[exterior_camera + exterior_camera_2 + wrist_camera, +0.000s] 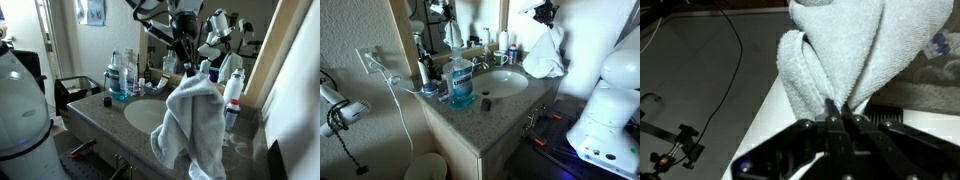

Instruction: Use the white towel to wipe the outside of the sink

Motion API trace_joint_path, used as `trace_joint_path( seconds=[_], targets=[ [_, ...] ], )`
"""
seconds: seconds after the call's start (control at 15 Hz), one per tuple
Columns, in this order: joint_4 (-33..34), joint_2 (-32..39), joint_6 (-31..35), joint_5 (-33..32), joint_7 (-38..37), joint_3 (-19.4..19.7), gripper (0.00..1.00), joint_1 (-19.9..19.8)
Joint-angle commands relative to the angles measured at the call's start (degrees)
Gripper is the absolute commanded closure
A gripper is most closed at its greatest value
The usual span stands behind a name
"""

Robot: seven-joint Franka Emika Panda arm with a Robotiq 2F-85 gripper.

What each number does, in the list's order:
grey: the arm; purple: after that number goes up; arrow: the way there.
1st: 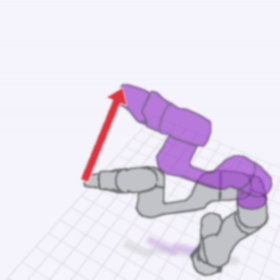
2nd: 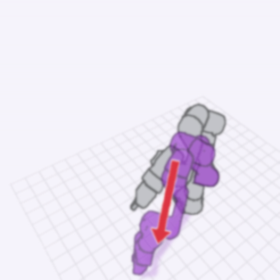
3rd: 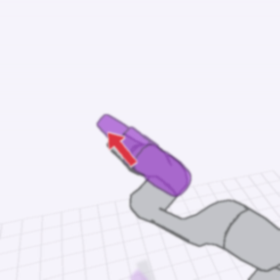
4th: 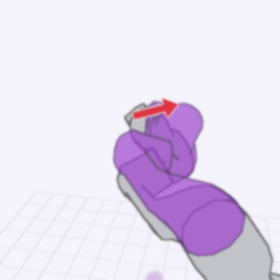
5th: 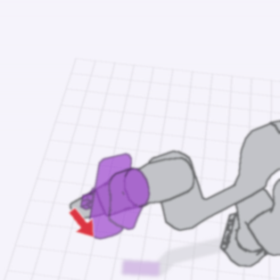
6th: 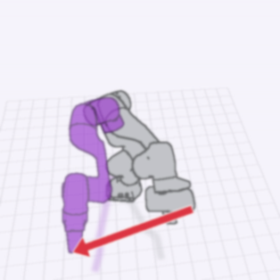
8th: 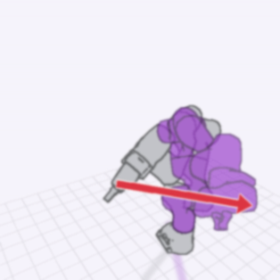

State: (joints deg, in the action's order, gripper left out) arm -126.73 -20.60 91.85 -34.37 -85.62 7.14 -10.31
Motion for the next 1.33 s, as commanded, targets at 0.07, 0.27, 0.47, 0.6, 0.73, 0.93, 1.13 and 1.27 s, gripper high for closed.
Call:
trace_joint_path(
  seconds=[0.07,0.27,0.47,0.6,0.73,0.93,1.13,1.27],
  targets=[
    [5.69,-4.43,-9.43,6.57,8.79,-4.27,0.99,2.33],
    [9.68,-4.52,-15.52,9.53,12.56,-6.44,0.99,3.19],
    [11.58,-3.37,-19.92,13.12,17.30,-7.56,0.99,4.52],
    [10.36,-2.89,-20.81,16.79,19.25,-8.46,0.99,5.75],
    [8.60,-2.44,-20.94,20.99,19.15,-9.78,0.99,6.92],
    [5.33,-1.57,-20.04,27.24,17.90,-11.96,0.99,8.61],
    [0.24,-0.84,-19.29,31.87,18.15,-14.05,0.99,10.32],
    [-4.36,-1.11,-16.13,35.65,16.98,-15.35,0.99,11.38]
  ],
)
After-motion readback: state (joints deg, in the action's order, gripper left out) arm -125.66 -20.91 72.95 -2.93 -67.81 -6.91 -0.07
